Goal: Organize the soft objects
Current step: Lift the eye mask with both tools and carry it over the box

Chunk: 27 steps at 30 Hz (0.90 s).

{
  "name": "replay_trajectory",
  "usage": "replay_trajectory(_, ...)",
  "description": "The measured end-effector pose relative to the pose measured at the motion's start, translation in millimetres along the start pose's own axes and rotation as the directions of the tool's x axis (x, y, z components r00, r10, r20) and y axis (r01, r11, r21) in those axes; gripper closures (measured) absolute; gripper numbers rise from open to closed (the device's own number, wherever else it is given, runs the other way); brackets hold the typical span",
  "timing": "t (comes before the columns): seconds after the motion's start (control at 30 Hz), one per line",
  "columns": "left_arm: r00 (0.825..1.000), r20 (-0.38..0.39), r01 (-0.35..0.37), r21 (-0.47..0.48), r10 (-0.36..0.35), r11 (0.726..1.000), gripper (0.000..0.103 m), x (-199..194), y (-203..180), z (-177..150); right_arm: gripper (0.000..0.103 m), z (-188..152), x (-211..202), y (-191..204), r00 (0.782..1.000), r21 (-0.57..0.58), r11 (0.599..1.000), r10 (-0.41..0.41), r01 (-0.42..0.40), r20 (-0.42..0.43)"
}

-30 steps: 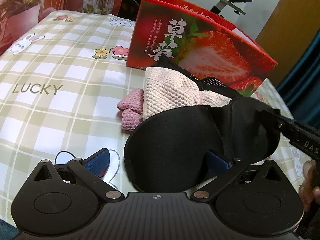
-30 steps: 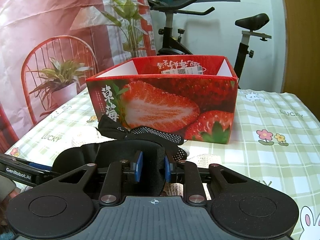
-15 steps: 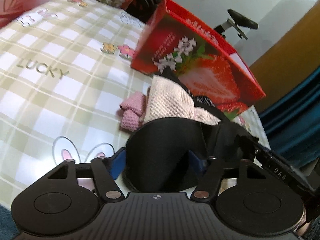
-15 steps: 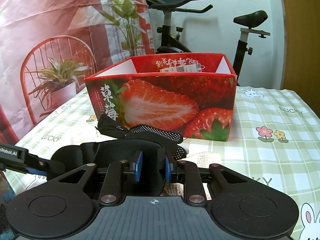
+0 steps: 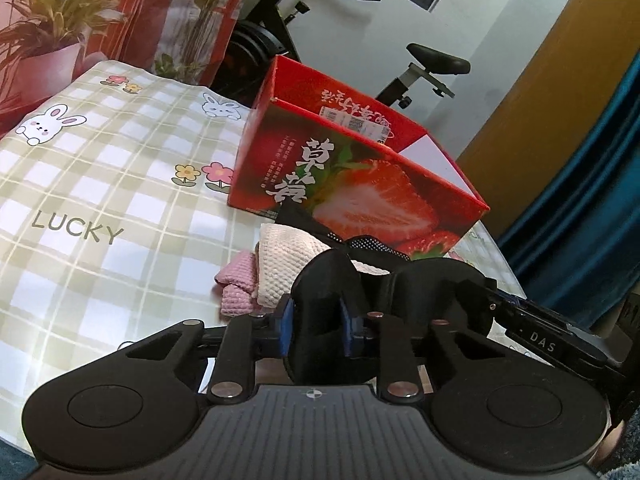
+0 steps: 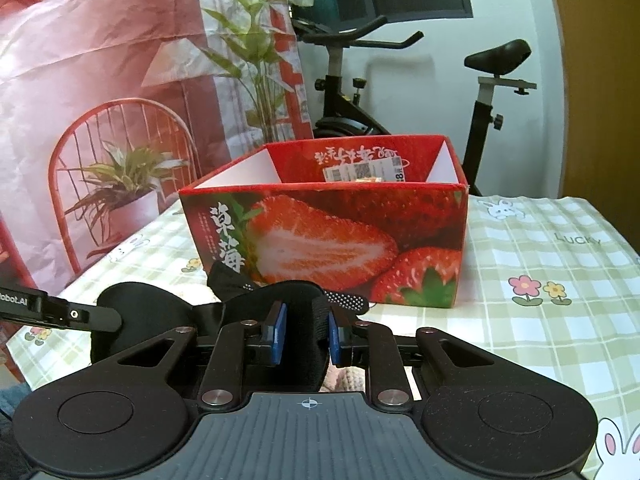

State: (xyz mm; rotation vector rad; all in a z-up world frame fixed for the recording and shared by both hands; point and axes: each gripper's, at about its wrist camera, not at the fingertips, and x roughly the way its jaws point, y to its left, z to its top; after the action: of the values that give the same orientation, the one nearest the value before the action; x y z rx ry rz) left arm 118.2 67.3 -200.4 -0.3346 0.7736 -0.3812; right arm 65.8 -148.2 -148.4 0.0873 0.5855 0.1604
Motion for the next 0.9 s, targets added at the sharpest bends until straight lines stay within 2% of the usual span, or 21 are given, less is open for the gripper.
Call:
replay_trajectory(0.13, 1.0, 0.023, 0.005, 0.006, -0.006, 1.0, 0.082, -4, -1, 5, 0.085, 4, -3, 0, 1.0, 0.002, 1.0, 0.006, -0.006, 0.015)
replay_trajectory(0.27, 0.997, 0.073, 0.019, 0.06, -0.023, 0.998, 0.085, -13, -10, 19, 0.086, 17, -12, 0, 0.998, -0.007, 1.0, 0.018, -0.018, 0.061)
replay_trajectory(0.43, 0.988, 0.145, 0.03, 0.135, -0.049, 0.99, 0.085, -25, -25, 42, 0.087, 41, -20, -1, 0.991, -0.03, 0.999, 0.034, -0.03, 0.129)
replay_trajectory(0.67, 0.975, 0.214, 0.027, 0.174, -0.065, 0.984, 0.085, -23, -42, 81, 0.087, 85, -17, -3, 0.979, -0.078, 0.997, 0.044, -0.029, 0.199)
replay_trajectory(0.77, 0.969, 0.234, 0.032, 0.195, -0.078, 0.98, 0.085, -21, -47, 100, 0.088, 103, -11, 0, 0.978, -0.119, 0.993, 0.03, -0.005, 0.206)
replay_trajectory(0.9, 0.966, 0.247, 0.009, 0.245, -0.072, 0.969, 0.085, -7, -58, 126, 0.09, 128, 8, 1, 0.98, -0.122, 0.992, 0.047, -0.023, 0.193)
